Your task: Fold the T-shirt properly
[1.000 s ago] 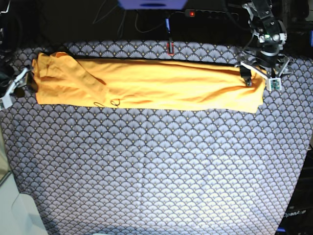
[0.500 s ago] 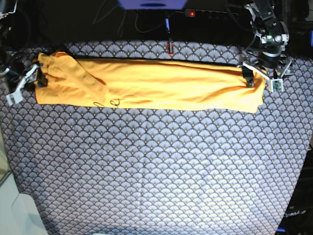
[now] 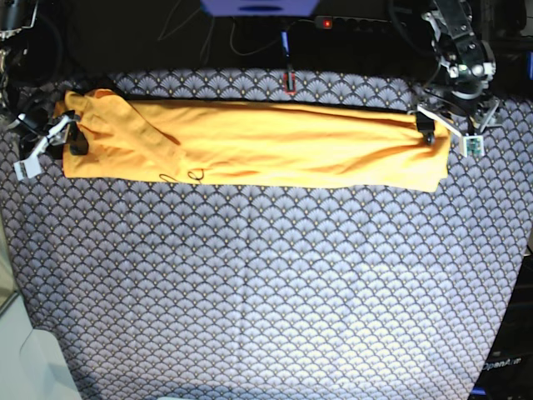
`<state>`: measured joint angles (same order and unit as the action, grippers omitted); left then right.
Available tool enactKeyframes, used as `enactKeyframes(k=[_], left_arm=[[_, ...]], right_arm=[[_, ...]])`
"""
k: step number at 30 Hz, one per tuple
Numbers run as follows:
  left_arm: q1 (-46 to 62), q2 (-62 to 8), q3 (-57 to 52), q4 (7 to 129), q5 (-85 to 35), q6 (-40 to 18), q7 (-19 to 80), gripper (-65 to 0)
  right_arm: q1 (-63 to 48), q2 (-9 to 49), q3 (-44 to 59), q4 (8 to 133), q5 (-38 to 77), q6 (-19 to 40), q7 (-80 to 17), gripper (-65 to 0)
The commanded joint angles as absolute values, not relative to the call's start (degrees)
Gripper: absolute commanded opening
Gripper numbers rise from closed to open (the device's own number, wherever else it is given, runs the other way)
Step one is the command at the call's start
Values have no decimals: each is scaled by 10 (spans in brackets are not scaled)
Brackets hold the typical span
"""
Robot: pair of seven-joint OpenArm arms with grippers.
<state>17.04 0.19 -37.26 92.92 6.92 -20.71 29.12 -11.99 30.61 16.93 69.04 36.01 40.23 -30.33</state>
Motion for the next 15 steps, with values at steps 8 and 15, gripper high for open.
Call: enactKeyframes(k=[8,15], left_arm=[[153,1,-374,965,68,-303,305,-118],[157,9,-378,988,65,-309,305,-118]], right_arm=[[-124,312,166,690,342,400,-332,-299],[-124,312,163,691,342,400,-332,-299]])
